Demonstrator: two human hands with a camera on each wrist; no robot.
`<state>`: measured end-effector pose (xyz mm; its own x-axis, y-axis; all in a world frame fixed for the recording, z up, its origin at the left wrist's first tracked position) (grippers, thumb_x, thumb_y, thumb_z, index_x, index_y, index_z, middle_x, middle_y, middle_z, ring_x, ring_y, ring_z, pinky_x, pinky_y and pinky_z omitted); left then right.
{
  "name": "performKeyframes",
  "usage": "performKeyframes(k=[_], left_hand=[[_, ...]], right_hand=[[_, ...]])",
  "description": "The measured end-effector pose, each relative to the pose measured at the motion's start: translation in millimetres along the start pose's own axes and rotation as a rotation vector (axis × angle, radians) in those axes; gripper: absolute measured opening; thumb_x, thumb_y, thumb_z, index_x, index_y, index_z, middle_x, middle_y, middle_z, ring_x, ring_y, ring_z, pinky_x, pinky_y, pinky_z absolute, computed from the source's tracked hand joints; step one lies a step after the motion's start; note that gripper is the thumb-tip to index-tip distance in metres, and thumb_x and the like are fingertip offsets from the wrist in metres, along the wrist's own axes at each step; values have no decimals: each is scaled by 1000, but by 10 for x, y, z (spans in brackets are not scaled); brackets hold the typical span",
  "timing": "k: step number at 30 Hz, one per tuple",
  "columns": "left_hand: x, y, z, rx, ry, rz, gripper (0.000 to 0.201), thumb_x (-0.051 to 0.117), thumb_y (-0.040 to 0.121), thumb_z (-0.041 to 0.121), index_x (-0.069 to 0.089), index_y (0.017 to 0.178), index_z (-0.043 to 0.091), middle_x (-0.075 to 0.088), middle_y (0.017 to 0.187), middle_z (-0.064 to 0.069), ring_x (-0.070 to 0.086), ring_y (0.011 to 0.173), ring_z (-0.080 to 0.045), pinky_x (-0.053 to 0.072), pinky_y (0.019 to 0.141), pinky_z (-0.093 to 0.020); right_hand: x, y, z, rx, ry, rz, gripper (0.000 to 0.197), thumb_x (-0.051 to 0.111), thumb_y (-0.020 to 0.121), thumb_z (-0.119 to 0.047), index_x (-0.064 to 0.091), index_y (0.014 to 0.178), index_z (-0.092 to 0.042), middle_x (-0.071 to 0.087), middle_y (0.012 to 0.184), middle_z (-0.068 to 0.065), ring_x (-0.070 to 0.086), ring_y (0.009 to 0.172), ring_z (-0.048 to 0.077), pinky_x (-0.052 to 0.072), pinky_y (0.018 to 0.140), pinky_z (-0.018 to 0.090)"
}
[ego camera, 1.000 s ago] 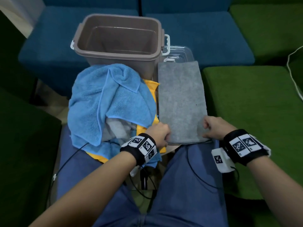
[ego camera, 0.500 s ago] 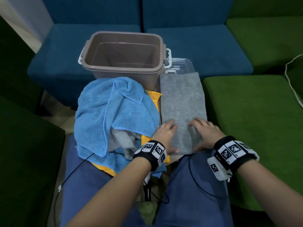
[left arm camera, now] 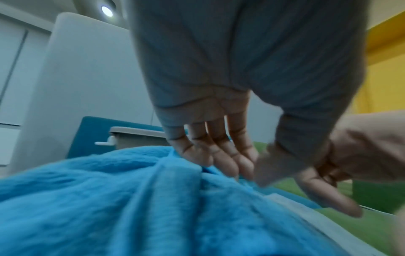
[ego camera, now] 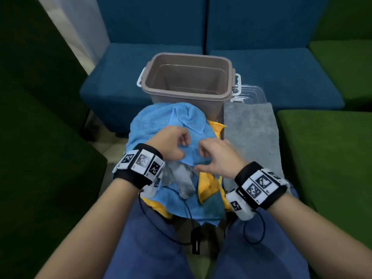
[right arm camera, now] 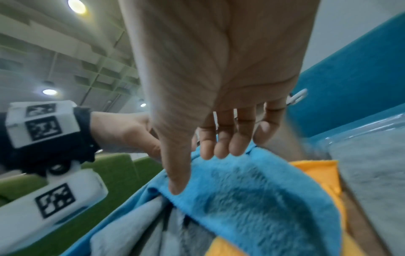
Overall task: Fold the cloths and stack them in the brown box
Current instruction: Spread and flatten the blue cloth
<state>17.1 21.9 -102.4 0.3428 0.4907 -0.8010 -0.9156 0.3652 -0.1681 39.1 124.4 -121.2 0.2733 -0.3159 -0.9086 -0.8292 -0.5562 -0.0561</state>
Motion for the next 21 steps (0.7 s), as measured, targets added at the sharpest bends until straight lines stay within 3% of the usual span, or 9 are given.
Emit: performKeyframes(k=[2,5,8,11,14,18,21], left_hand=[[33,-51,-114,-28,91,-49,35,75,63,10,66,96,15,58,93,2,55,90,-16,46,83,-29],[150,-77,-153,-42,253,-86,51,80,64,28,61,111,21,48,109,0,43,104,-17,38,93,-34],[209,-45,-116,-45,292,-74,42,76,71,29,61,109,21,48,110,-2,44,105,-18,36,91,-35],[88,0,-35,-30,192,14,12,65,80,17,67,91,13,59,94,-5,57,92,-26,46,80,-39],[-101,41,103,1,75,130,9,54,80,9,62,79,8,60,75,-4,56,74,-27,46,65,-38],[-445,43,531,161,-50,334,23,42,75,15,63,83,9,57,78,1,54,77,-21,42,70,-34],[-694,26,709,236,-102,486,22,44,75,7,63,87,8,61,85,-2,57,83,-23,45,75,-36]], right_hand=[[111,58,-91,-3,-101,-17,40,72,72,-50,46,89,-25,45,87,-13,49,91,15,28,74,35],[182,114,-132,9,-173,-18,32,65,76,-44,46,93,-26,43,92,-11,52,100,19,29,79,37],[134,128,-131,8,-166,6,16,58,79,-30,47,89,-23,44,88,-7,53,97,23,30,78,38],[-76,102,-109,-2,-12,118,8,53,81,-22,46,84,-22,49,81,-5,55,84,25,31,69,36],[-318,93,-80,-30,197,232,6,50,82,-22,45,86,-20,51,76,-6,53,71,22,41,61,41],[-664,134,-61,-60,205,376,18,45,81,-24,53,93,-14,55,86,0,56,81,24,46,70,42],[-1016,135,-18,-62,238,526,17,48,85,-11,61,94,-8,60,89,4,56,83,21,42,73,29]])
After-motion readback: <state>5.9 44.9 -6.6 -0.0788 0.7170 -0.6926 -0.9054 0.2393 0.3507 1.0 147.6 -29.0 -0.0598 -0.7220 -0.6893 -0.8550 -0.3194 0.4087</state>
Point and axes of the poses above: each hand's wrist, its own y-axis towards the middle knuckle, its own x-axis out of the palm, z = x × y, the point moved 10 cm from there along y, towards the middle knuckle
